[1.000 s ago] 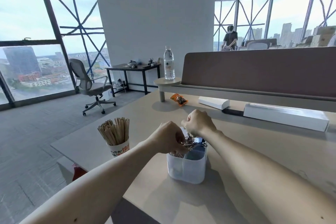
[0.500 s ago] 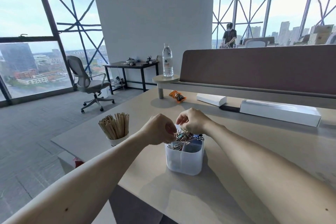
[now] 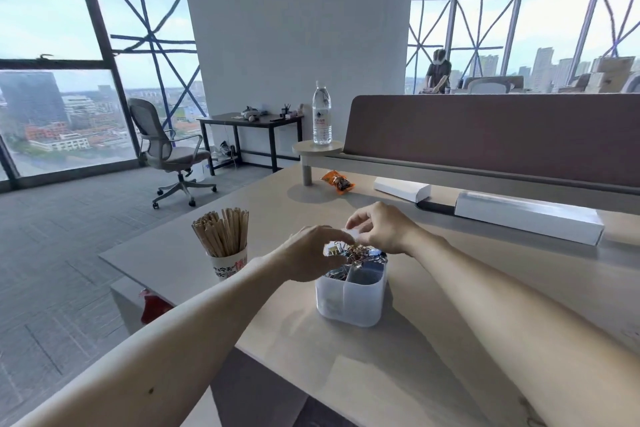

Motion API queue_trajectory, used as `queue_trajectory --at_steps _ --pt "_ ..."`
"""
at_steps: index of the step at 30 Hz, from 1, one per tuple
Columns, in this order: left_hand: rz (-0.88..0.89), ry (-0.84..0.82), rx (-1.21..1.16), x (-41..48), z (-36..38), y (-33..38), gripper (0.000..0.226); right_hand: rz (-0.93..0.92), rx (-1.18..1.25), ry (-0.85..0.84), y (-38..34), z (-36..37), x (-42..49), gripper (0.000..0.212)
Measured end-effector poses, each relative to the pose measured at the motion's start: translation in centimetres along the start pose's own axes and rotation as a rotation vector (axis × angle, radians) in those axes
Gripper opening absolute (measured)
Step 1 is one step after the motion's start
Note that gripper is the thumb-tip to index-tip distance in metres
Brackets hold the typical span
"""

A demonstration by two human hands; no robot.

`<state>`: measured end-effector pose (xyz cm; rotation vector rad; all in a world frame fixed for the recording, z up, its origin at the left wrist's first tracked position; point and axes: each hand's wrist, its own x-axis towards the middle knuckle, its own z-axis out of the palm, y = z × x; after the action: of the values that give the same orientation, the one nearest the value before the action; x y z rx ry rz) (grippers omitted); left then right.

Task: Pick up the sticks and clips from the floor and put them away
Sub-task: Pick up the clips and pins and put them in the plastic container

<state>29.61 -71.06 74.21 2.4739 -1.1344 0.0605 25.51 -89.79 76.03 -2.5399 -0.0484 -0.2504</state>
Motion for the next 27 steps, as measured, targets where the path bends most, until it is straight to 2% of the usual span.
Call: queue_trajectory --at_steps 2,4,7,10,12,14,16,19,21,23,27 --pt "-0.015 -0.066 0.151 0.2 0.3 0.1 0.035 -0.015 -0.085 -0.036 0.4 -0.1 -0.1 0.024" --pt "-0.015 -0.052 0.219 0.4 0.4 0.0 0.031 -0.019 -0.101 -0.098 0.5 0.0 0.0 0.025" --pt "0.034 0.007 0.116 0.1 0.0 -0.4 0.019 -0.004 -0.173 -0.109 0.5 0.4 0.2 0.025" --pt "0.062 -0.026 0.072 -0.5 -0.9 -0.9 0.012 0.032 -0.243 -0.067 0.9 0.9 0.9 0.013" --pt "0.067 -0.039 0.073 -0.8 -1.3 -1.1 0.011 0.076 -0.279 -0.048 1.1 1.0 1.1 0.025" --pt "0.070 0.026 0.074 -0.8 -1.2 -1.2 0.014 0.087 -0.245 -0.034 1.3 1.0 1.2 0.022" --pt "0.046 0.098 0.070 -0.6 -0.6 -1.2 0.023 0.057 -0.209 -0.030 0.8 0.8 1.0 0.027" --pt "-0.010 0.025 0.141 0.2 0.3 -1.1 0.037 0.022 -0.194 -0.058 0.6 0.5 0.4 0.028" --pt "0.015 -0.012 0.148 0.3 0.4 -1.0 0.032 0.016 -0.160 -0.120 0.6 0.0 -0.3 0.027" --pt "0.063 0.018 0.081 0.3 0.1 -1.1 0.026 0.015 -0.147 -0.155 0.7 -0.4 -1.0 0.021" --pt "0.052 0.069 0.034 0.1 -0.6 -1.7 0.018 -0.004 -0.145 -0.132 0.4 -0.7 -1.9 0.019"
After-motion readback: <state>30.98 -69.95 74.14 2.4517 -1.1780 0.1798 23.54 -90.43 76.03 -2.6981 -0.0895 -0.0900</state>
